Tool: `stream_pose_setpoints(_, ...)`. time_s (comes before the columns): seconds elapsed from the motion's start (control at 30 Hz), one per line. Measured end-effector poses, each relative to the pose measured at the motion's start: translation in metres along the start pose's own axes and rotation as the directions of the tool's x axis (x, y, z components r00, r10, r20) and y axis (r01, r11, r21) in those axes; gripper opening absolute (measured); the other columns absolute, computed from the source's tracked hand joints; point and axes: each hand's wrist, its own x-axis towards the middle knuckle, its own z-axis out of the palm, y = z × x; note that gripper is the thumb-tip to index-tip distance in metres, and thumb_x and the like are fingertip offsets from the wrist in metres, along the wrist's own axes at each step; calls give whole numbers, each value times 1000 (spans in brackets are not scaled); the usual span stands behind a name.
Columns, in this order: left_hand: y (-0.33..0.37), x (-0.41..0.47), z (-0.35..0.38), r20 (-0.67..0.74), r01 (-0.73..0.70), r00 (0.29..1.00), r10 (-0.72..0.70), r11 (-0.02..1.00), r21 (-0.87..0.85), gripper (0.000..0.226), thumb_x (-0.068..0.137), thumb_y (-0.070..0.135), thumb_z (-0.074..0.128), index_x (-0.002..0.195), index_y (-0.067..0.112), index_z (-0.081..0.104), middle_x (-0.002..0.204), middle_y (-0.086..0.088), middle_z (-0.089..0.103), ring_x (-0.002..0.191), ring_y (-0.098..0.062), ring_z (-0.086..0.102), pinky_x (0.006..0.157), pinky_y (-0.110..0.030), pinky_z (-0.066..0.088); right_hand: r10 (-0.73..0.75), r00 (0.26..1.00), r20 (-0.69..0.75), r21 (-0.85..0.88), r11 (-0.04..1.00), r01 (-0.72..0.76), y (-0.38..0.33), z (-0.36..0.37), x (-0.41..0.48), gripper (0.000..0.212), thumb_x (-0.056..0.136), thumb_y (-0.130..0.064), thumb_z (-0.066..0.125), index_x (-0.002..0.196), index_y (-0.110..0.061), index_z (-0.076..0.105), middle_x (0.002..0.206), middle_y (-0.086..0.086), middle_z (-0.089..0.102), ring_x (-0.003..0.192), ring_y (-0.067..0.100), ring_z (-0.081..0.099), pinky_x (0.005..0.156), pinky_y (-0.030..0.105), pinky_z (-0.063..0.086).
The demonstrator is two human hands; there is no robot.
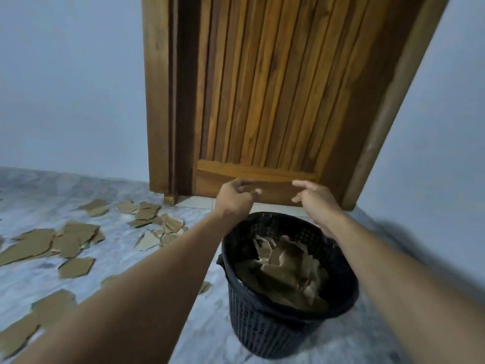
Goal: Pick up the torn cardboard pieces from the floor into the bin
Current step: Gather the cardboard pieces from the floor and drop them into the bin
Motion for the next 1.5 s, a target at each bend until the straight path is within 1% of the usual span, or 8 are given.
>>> stream_pose_setpoints(0.13, -24, -5, -53, -108, 2, 994, 10, 994, 112, 26, 95, 29, 69, 118, 16, 69, 108, -2, 70, 106, -22, 66, 87, -31, 48, -30, 999, 20, -48, 998, 31, -19, 41, -9, 47, 91, -18, 56, 136, -34, 56, 142, -1, 52, 131, 23, 47, 108, 50, 43)
stream_pose_setpoints(0.27, -71, -23, -120, -206, 60, 979, 6, 947, 314, 32, 99, 38, 62, 124, 19, 66, 118, -4, 71, 101, -22, 66, 87, -34, 52, -121, 986, 111, -98, 986, 132, -34, 110, -12, 48, 96, -17, 56, 143, -27, 49, 124, -6, 50, 107, 13, 47, 91, 32, 40)
stream_pose_setpoints(0.37, -124, -36, -174, -301, 168, 953, -28, 877, 450, 45, 99, 46, 58, 136, 20, 60, 130, -8, 67, 117, -28, 63, 94, -37, 48, -166, 971, 172, -158, 968, 193, -28, 177, -12, 49, 96, -20, 54, 145, -27, 46, 123, -2, 59, 92, 11, 54, 75, 29, 44)
stream_pose_setpoints(0.5, -211, -54, -237, -387, 347, 918, -92, 661, 665, 77, 93, 68, 50, 156, 28, 32, 155, -17, 41, 144, -38, 35, 112, -52, 36, -164, 943, 290, -277, 929, 247, 15, 265, -6, 49, 100, -26, 52, 147, -25, 42, 148, 3, 45, 114, 20, 53, 85, 33, 45)
stream_pose_setpoints(0.6, -269, -69, -269, -440, 505, 863, -247, 439, 743, 105, 80, 89, 38, 160, 41, -9, 170, -16, 2, 153, -47, -2, 119, -65, 8, -12, 925, 381, -348, 925, 155, 67, 319, 2, 63, 101, -40, 54, 156, -26, 28, 157, 6, 30, 120, 27, 52, 89, 37, 46)
stream_pose_setpoints(0.73, -335, -63, -283, -494, 603, 797, -347, 426, 675, 133, 46, 111, 23, 146, 47, -37, 166, -23, -17, 151, -54, -4, 115, -74, 4, 350, 877, 328, -590, 801, -99, 138, 379, 14, 99, 88, -80, 39, 158, -34, -15, 167, 9, -17, 153, 38, -5, 119, 62, 8)
stream_pose_setpoints(1.0, -374, 17, -337, -610, 656, 755, -242, 312, 687, 134, 45, 112, 9, 152, 42, -30, 169, -19, -9, 151, -52, -7, 113, -76, 0, 229, 945, 232, -675, 738, -13, 176, 445, 75, 124, 55, -107, 26, 147, -46, -33, 159, 6, -38, 147, 41, -28, 107, 77, -13)
stream_pose_setpoints(1.5, -382, 95, -379, -461, 515, 833, -307, 125, 848, 110, 59, 103, -10, 155, 50, -19, 167, 0, -25, 150, -50, -15, 111, -78, -4, 299, 869, 395, -766, 629, 132, 123, 534, 232, 137, 24, -114, 30, 143, -65, -18, 164, 2, -28, 144, 49, -29, 104, 82, 2)
